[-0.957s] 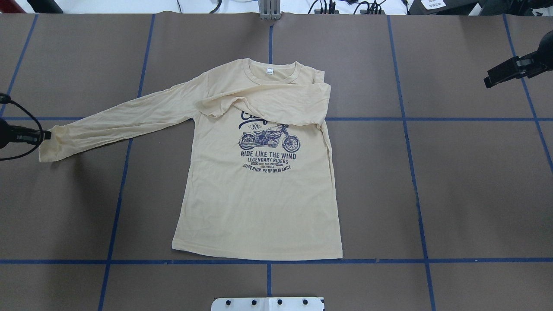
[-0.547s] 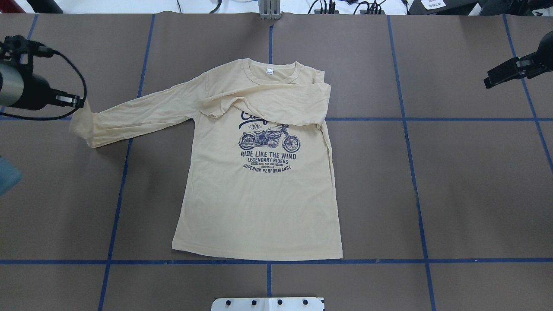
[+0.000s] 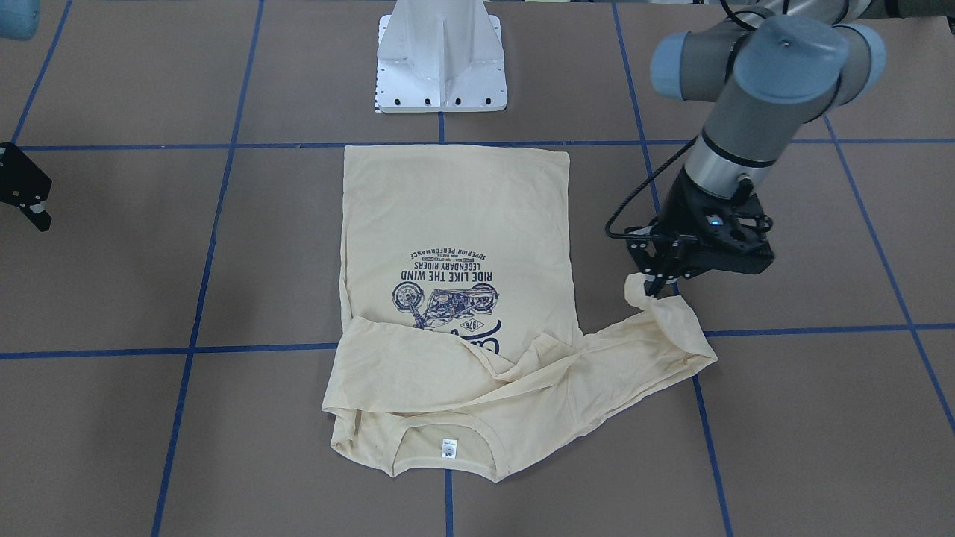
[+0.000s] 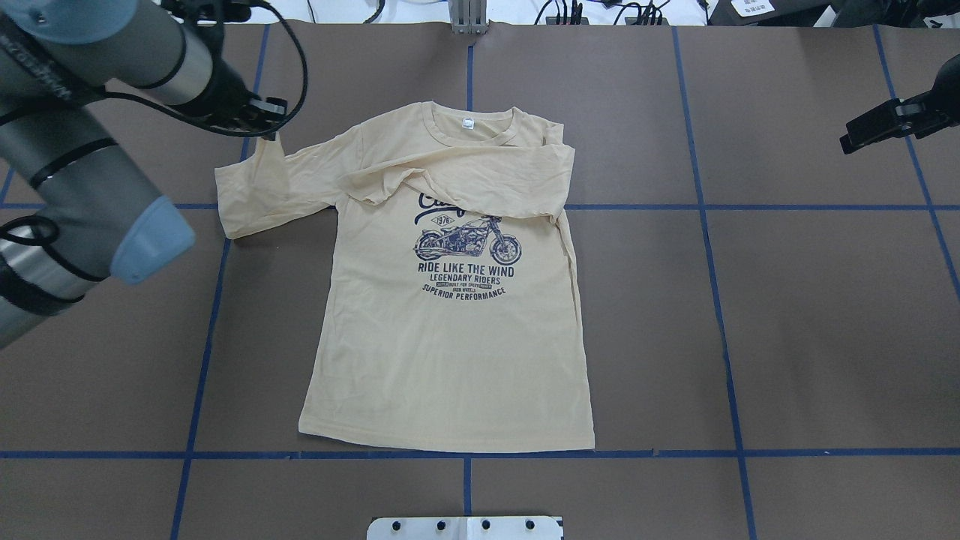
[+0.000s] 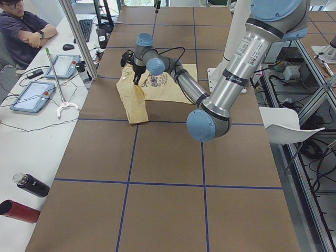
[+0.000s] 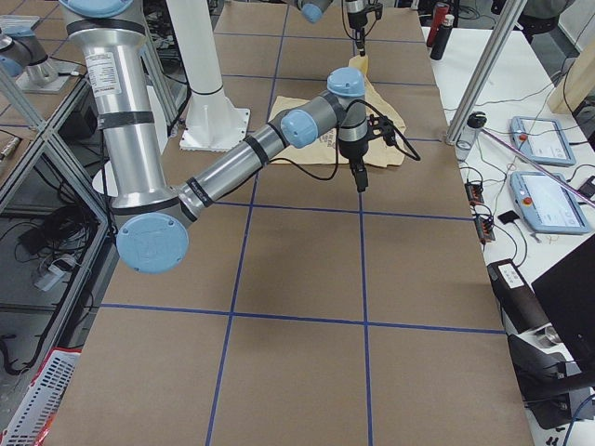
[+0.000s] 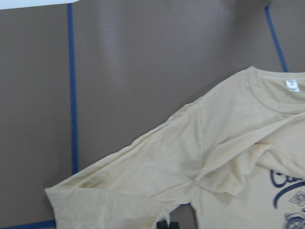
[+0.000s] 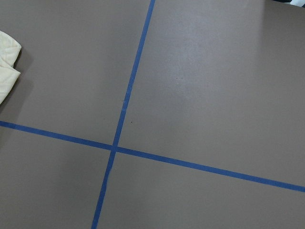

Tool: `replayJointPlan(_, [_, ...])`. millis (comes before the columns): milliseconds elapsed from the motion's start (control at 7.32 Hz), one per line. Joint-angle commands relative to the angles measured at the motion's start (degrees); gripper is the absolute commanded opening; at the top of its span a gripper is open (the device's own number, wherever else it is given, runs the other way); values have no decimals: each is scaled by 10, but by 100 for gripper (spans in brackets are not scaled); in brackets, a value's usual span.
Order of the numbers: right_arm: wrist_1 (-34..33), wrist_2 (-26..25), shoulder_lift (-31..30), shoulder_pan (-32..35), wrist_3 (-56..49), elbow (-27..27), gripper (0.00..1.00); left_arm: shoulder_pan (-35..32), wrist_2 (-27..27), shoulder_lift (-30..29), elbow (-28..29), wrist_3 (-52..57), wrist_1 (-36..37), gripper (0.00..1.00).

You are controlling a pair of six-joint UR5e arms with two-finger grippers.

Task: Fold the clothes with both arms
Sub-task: 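Fold the held sleeve across the shirt toward the collar with the left gripper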

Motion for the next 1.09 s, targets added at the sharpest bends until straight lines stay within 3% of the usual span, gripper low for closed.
replayJointPlan(0, [0,0,1,0,2,-2,100,37,18,-143,111,-71,11,0])
replayJointPlan(410, [0,1,3,-1,12,-2,100,49,21,-297,296,-87,6,0])
replayJointPlan(820, [0,2,4,-1,12,-2,100,89,41,-390,436,-153,-40,0])
replayJointPlan(957, [0,2,4,-1,13,-2,100,105,62,-394,456,-171,-61,0])
